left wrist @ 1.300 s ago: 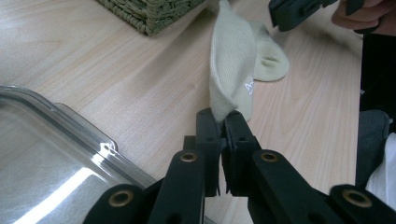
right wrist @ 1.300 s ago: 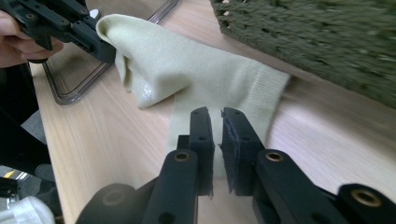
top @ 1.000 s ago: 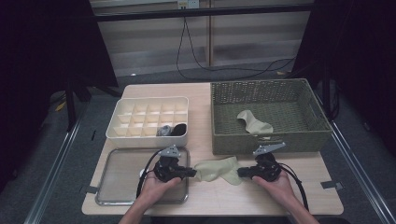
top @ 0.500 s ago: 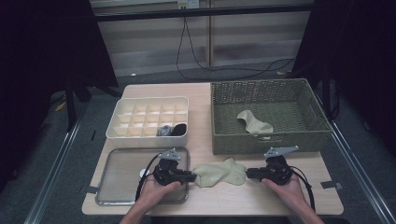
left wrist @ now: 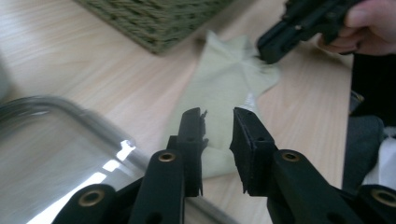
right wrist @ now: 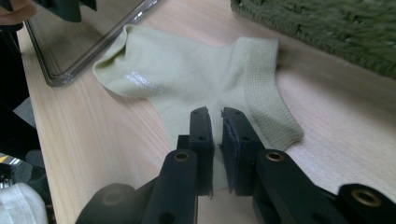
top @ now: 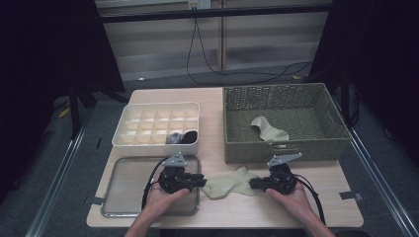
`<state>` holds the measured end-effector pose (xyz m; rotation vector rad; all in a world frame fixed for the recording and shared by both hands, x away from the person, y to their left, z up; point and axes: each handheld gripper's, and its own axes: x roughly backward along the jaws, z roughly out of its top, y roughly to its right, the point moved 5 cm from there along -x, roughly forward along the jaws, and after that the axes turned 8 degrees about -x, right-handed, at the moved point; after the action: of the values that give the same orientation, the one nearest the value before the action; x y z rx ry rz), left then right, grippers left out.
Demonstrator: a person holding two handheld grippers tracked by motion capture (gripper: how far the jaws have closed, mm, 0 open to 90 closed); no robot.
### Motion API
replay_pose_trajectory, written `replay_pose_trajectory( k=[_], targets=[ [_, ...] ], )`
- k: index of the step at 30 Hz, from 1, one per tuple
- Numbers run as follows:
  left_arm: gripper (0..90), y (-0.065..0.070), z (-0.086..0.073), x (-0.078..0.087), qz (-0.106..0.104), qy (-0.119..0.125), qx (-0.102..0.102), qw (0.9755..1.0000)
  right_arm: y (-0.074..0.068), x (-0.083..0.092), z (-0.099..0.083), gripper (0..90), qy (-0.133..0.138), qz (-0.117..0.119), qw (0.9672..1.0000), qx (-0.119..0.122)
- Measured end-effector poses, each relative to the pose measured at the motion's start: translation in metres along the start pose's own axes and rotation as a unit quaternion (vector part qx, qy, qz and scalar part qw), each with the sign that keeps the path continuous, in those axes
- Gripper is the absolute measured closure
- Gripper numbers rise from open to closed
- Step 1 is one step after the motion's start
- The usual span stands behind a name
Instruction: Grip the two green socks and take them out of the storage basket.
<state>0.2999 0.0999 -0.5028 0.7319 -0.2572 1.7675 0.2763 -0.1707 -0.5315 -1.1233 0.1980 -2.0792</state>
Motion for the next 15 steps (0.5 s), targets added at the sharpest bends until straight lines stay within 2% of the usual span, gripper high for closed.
replay_pose_trajectory(
  k=[4, 6, 10, 13, 14, 15],
  targets=[
    [75.0, 0.009, -0.001, -0.023, -0.015, -0.033, -0.013, 0.9993, 0.000, -0.005, -0.003, 83.2, -0.015, -0.003, 0.9999, 0.004],
    [74.8, 0.010, -0.003, -0.032, -0.016, -0.047, -0.019, 0.9986, 0.001, -0.004, -0.004, 83.4, -0.015, -0.004, 0.9999, 0.001],
    [73.5, 0.013, -0.007, -0.038, -0.011, -0.069, -0.034, 0.9970, 0.001, 0.000, -0.008, 82.9, -0.015, -0.007, 0.9999, 0.000],
    [72.5, 0.013, -0.009, -0.037, -0.009, -0.071, -0.034, 0.9968, 0.003, 0.004, -0.011, 82.9, -0.015, -0.007, 0.9999, 0.002],
    [72.3, 0.012, -0.010, -0.035, -0.007, -0.074, -0.041, 0.9964, 0.003, 0.005, -0.012, 82.9, -0.016, -0.008, 0.9998, 0.000],
    [71.1, 0.012, -0.010, -0.034, -0.003, -0.073, -0.035, 0.9967, 0.004, 0.007, -0.013, 82.8, -0.016, -0.009, 0.9998, 0.002]
  ],
)
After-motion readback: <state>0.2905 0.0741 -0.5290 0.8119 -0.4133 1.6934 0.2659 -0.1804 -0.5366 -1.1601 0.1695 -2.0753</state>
